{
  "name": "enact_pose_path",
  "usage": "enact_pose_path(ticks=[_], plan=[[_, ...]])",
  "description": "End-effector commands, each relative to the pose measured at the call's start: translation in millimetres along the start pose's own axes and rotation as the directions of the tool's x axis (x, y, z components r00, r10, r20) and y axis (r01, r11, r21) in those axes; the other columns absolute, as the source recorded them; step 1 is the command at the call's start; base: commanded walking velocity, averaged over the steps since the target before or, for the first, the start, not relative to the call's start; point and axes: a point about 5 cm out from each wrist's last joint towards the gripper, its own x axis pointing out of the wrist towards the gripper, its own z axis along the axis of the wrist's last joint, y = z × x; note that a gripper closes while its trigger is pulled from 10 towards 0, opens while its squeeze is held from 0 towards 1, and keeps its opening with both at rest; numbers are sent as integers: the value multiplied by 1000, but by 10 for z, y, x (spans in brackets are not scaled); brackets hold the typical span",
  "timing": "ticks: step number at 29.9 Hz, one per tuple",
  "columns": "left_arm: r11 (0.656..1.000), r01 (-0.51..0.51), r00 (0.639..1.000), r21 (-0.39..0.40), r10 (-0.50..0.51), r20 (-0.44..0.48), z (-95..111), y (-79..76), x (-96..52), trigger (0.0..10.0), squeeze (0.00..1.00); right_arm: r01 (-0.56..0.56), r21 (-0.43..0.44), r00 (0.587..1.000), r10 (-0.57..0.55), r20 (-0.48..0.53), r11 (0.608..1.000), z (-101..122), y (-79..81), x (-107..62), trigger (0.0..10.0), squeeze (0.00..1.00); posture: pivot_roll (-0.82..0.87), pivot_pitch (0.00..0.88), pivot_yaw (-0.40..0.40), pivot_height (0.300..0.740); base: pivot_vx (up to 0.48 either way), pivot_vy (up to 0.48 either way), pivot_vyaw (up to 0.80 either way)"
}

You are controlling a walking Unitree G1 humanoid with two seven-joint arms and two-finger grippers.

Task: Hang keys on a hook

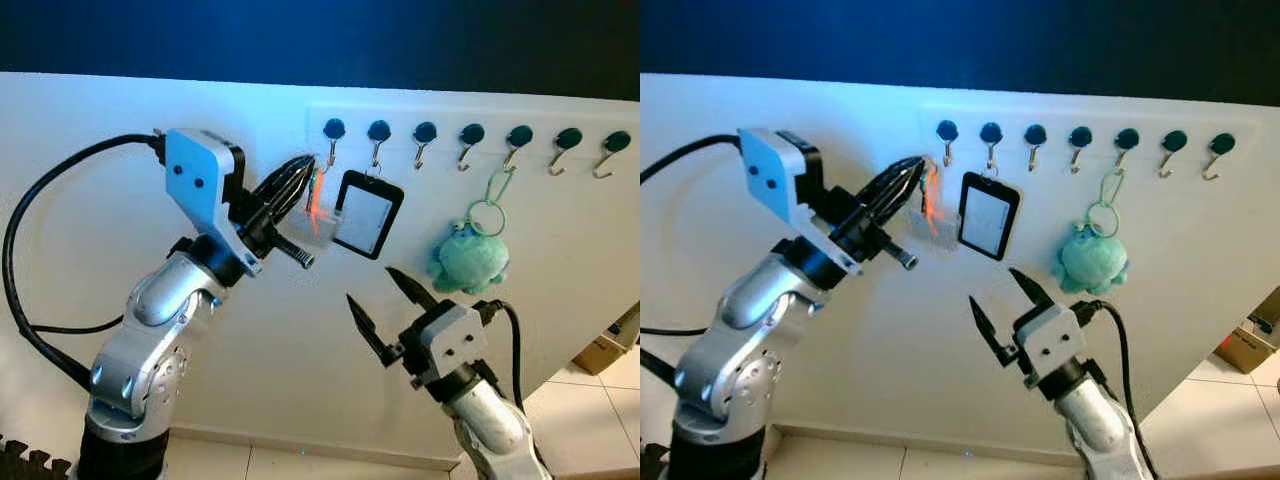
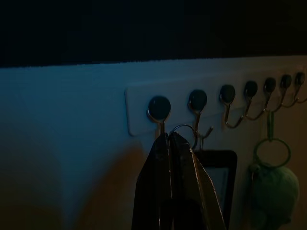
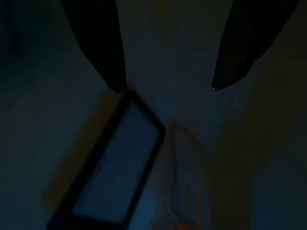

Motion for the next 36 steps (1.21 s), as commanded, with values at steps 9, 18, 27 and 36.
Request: enact_pose_path(ticks=[9, 18, 27, 36], plan=[[1000, 15, 1000, 15, -15, -24, -76, 3, 117, 10000, 0, -2, -9, 1000, 2, 28, 1000, 91, 17, 77, 10000, 0, 75, 155, 22, 740, 0, 0, 0], [1000, 26, 1000, 13, -25, -15, -66, 3, 177, 10000, 0, 2, -21, 999, -1, 37, 1000, 124, 2, 101, 10000, 0, 68, 146, 25, 740, 0, 0, 0], [997, 31, 998, 75, -27, -56, -133, -7, 197, 10000, 0, -1, -16, 999, 1, 32, 1000, 102, 13, 107, 10000, 0, 76, 139, 25, 740, 0, 0, 0], [996, -6, 996, 89, 13, -83, -193, 32, 205, 10000, 0, 0, -12, 1000, 1, 29, 1000, 92, 21, 107, 10000, 0, 77, 138, 27, 740, 0, 0, 0]])
